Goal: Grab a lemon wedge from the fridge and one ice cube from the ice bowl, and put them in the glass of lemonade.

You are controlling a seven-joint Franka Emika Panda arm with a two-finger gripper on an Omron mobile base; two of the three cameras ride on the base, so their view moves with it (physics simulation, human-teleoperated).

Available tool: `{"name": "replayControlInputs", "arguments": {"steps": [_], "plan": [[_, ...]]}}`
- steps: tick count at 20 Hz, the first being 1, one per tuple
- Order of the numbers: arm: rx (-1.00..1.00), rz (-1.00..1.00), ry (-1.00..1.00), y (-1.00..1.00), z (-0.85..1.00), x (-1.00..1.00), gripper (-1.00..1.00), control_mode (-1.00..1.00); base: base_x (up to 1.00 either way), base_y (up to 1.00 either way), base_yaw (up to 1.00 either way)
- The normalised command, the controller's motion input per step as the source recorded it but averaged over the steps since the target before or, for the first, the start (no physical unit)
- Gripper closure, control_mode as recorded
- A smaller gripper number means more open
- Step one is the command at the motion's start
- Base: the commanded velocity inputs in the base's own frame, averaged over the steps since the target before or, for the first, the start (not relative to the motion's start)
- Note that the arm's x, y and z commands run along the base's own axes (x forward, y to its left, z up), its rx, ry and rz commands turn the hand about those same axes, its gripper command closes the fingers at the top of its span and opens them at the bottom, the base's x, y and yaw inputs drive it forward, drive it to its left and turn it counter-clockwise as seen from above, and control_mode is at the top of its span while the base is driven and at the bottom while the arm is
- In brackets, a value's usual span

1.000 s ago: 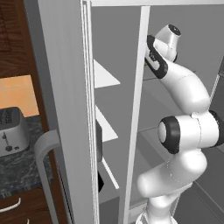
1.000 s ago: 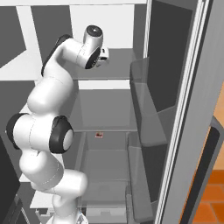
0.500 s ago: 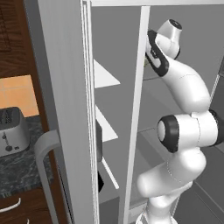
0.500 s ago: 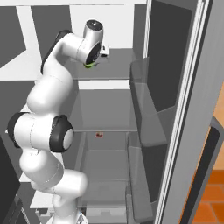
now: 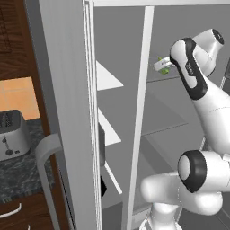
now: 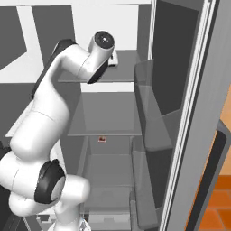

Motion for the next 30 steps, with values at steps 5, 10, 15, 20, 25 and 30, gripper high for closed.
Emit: {"name": "replayControlInputs", "arguments": {"steps": [5, 10, 15, 20, 25, 30], "plan": [[-0.14, 0.1, 0.02, 0.0, 0.01, -1.0, 1.0, -1.0, 0.0, 0.0, 0.0], [-0.17, 0.03, 0.07, 0.04, 0.0, -1.0, 1.0, -1.0, 0.0, 0.0, 0.0], [-0.1, -0.02, 0.02, 0.18, -0.17, -1.0, 1.0, -1.0, 0.0, 0.0, 0.0], [-0.01, -0.29, 0.1, 0.32, 0.0, -0.9, 1.0, -1.0, 0.0, 0.0, 0.0], [0.0, -0.34, 0.12, 0.01, 0.0, -1.0, 1.0, -1.0, 0.0, 0.0, 0.0], [0.03, -0.04, 0.02, -0.01, -0.16, -0.99, 1.0, -1.0, 0.0, 0.0, 0.0]]}}
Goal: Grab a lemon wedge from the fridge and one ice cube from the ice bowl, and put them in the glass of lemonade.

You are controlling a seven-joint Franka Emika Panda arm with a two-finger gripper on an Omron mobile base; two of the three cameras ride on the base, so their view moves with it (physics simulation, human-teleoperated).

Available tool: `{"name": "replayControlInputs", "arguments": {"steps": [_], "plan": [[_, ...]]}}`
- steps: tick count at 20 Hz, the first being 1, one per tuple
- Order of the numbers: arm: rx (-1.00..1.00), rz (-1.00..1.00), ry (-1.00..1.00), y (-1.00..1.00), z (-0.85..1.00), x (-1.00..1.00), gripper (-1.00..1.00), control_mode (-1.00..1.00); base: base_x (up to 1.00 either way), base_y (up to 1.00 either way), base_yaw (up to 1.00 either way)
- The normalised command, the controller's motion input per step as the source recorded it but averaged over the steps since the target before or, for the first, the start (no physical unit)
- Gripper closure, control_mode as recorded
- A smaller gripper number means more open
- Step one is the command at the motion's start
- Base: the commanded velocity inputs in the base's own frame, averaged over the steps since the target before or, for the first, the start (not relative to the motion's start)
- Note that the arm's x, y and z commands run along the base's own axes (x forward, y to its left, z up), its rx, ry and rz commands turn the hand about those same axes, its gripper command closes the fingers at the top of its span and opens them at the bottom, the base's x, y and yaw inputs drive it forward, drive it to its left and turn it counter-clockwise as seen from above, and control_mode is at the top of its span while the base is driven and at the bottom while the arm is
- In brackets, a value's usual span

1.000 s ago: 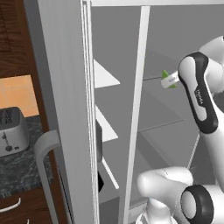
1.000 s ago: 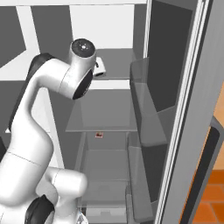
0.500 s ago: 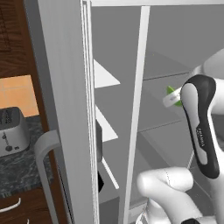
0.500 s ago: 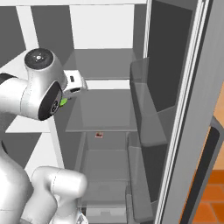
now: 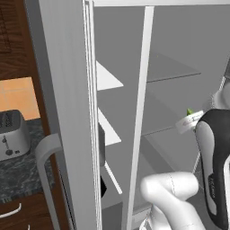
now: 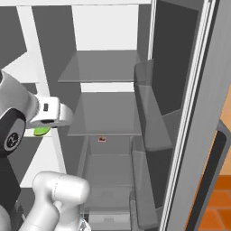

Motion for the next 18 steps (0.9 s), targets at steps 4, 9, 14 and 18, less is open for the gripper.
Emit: {"name": "replayControlInputs", "arguments": {"steps": [4, 9, 14, 18], "plan": [[0.05, 0.0, 0.0, 0.01, -0.11, -0.6, 1.0, -1.0, 0.0, 0.0, 0.0], [0.0, 0.0, 0.01, 0.0, 0.0, -0.19, 1.0, -1.0, 0.0, 0.0, 0.0], [0.0, 0.0, 0.0, 0.0, 0.0, 0.0, 1.0, -1.0, 0.0, 0.0, 0.0], [0.0, 0.0, 0.0, 0.0, 0.0, 0.0, 1.0, 1.0, -0.89, -0.23, -0.02]]}}
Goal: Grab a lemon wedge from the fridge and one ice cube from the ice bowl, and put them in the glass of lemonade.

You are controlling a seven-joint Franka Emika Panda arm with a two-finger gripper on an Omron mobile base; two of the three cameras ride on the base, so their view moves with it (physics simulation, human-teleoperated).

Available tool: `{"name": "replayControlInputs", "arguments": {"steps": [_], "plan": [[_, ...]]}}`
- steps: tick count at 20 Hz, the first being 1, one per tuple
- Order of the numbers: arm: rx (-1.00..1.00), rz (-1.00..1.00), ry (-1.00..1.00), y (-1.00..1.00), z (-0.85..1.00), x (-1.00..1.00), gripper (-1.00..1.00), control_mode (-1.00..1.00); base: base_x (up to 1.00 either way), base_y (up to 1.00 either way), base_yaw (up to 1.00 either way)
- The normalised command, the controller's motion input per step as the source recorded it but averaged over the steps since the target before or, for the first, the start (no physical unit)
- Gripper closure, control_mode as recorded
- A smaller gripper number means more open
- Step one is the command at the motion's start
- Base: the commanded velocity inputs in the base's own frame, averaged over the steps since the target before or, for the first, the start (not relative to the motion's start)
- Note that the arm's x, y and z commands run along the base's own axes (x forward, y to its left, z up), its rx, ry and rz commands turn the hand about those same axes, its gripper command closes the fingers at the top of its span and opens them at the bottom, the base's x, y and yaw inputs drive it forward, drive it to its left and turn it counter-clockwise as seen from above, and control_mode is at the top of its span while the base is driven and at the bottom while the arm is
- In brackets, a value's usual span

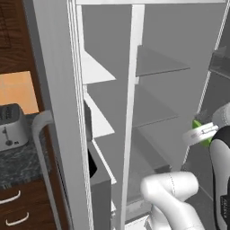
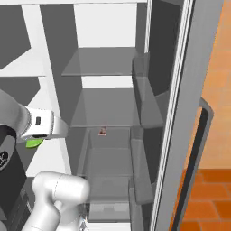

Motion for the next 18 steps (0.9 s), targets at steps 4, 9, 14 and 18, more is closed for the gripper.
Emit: {"name": "replayControlInputs", "arguments": {"steps": [4, 9, 14, 18], "plan": [[0.0, 0.0, 0.0, 0.0, 0.0, 0.0, 1.0, 1.0, -1.0, -0.56, -0.11], [0.0, 0.0, 0.0, 0.0, 0.0, 0.0, 1.0, 1.0, -1.0, -0.45, -0.05], [0.0, 0.0, 0.0, 0.0, 0.0, 0.0, 1.0, 1.0, -0.4, 0.25, 0.73], [0.0, 0.0, 0.0, 0.0, 0.0, 0.0, 1.0, 1.0, 0.0, 0.0, 1.0]]}}
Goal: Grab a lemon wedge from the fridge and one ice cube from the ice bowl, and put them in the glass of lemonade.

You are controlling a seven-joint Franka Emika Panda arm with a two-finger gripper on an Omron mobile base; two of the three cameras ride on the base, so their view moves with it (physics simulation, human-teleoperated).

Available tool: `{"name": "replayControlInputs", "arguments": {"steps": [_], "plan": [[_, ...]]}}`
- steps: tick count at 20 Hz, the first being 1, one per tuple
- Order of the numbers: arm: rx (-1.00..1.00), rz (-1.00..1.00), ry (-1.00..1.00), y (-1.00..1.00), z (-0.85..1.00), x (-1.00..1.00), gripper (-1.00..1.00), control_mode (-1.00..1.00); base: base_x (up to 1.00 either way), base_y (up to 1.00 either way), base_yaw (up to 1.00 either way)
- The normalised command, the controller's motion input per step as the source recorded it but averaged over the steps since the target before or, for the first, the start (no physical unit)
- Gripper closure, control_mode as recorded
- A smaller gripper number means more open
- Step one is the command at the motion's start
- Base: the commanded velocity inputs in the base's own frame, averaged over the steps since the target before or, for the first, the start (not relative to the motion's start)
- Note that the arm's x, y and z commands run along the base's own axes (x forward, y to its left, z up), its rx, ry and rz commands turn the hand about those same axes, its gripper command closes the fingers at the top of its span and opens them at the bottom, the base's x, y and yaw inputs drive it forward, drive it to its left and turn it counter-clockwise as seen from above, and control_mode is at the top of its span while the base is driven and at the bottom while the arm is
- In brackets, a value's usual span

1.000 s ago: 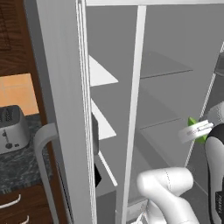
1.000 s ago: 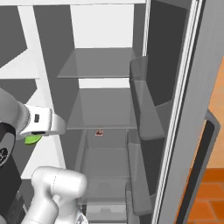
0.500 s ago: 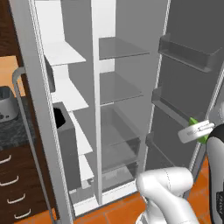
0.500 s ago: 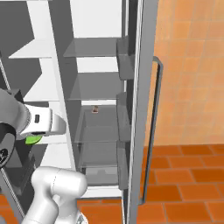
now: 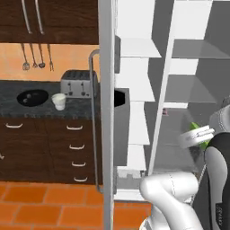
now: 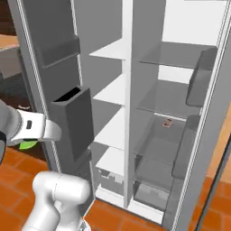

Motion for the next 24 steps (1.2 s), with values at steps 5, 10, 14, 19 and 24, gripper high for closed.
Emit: {"name": "replayControlInputs", "arguments": {"steps": [5, 10, 14, 19, 24], "plan": [[0.0, 0.0, 0.0, 0.0, 0.0, 0.0, 1.0, 1.0, -0.02, 0.0, 1.0], [0.0, 0.0, 0.0, 0.0, 0.0, 0.0, 1.0, 1.0, -0.09, 0.0, 1.0], [0.0, 0.0, 0.0, 0.0, 0.0, 0.0, 1.0, 1.0, -0.05, 0.12, 0.97], [0.0, 0.0, 0.0, 0.0, 0.0, 0.0, 1.0, 1.0, 0.63, 0.18, 0.61], [0.0, 0.0, 0.0, 0.0, 0.0, 0.0, 1.0, 1.0, 1.0, 0.07, 0.18]]}}
